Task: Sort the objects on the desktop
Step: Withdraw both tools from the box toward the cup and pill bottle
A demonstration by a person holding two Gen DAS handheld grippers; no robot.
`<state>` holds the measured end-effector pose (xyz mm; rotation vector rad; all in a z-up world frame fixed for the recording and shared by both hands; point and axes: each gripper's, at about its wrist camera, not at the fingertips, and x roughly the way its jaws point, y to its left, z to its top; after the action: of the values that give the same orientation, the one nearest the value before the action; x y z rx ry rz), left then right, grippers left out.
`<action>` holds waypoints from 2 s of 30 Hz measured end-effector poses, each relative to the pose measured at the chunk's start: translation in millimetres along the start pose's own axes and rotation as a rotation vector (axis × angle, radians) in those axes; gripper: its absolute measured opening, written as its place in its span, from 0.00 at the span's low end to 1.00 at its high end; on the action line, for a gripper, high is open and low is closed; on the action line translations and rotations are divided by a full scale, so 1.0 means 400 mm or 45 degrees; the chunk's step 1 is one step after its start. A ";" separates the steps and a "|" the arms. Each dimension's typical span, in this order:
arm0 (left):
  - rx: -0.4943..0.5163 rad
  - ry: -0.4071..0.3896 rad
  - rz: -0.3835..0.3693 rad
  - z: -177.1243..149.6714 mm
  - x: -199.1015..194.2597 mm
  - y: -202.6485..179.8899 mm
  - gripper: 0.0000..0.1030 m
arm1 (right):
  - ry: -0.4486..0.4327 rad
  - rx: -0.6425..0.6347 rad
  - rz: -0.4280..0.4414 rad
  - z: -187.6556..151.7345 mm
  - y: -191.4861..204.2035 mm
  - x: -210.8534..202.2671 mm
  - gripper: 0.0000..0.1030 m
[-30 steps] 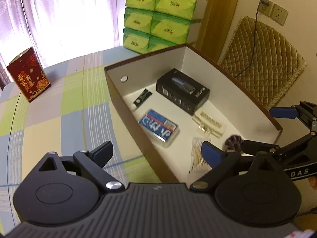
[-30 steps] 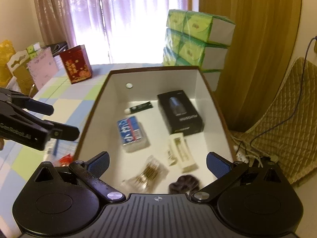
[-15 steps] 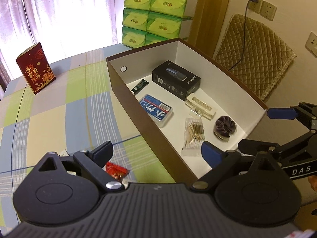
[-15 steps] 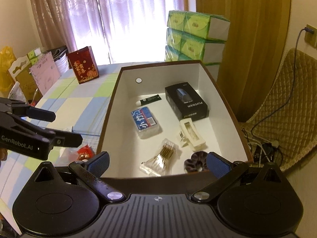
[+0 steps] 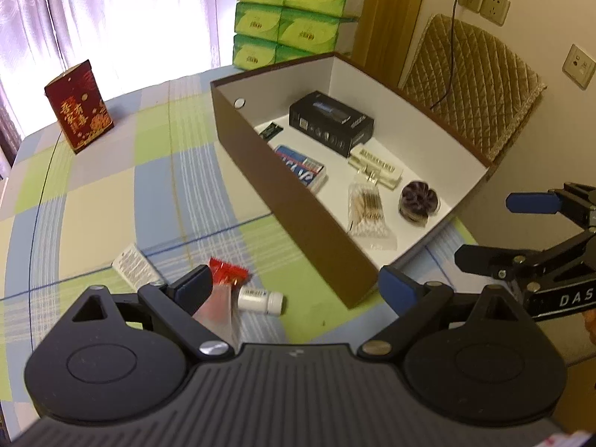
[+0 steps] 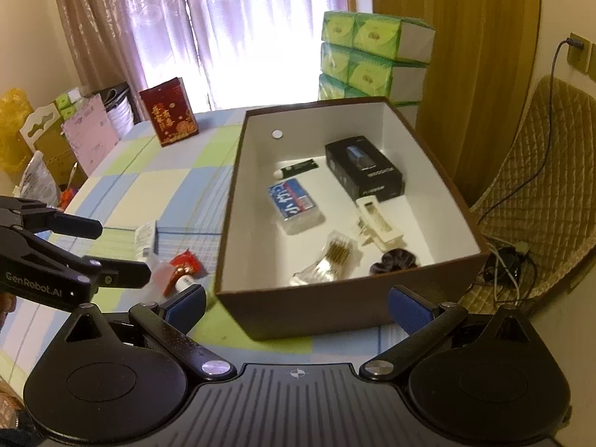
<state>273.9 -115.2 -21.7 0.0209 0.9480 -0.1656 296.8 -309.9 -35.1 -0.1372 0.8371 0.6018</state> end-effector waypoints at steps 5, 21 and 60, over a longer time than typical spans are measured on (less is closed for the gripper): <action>-0.013 0.031 0.005 -0.043 -0.015 0.026 0.91 | 0.028 -0.012 0.017 -0.021 0.039 -0.002 0.98; -0.088 0.147 0.041 -0.185 -0.046 0.144 0.91 | 0.150 0.006 0.098 -0.097 0.162 0.043 0.98; 0.045 0.092 -0.035 -0.165 0.180 0.217 0.61 | 0.158 0.258 -0.084 -0.166 0.081 0.178 0.95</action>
<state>274.8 -32.9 -123.4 0.0463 1.0181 -0.2083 272.0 -274.2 -128.0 -0.0171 1.0051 0.4468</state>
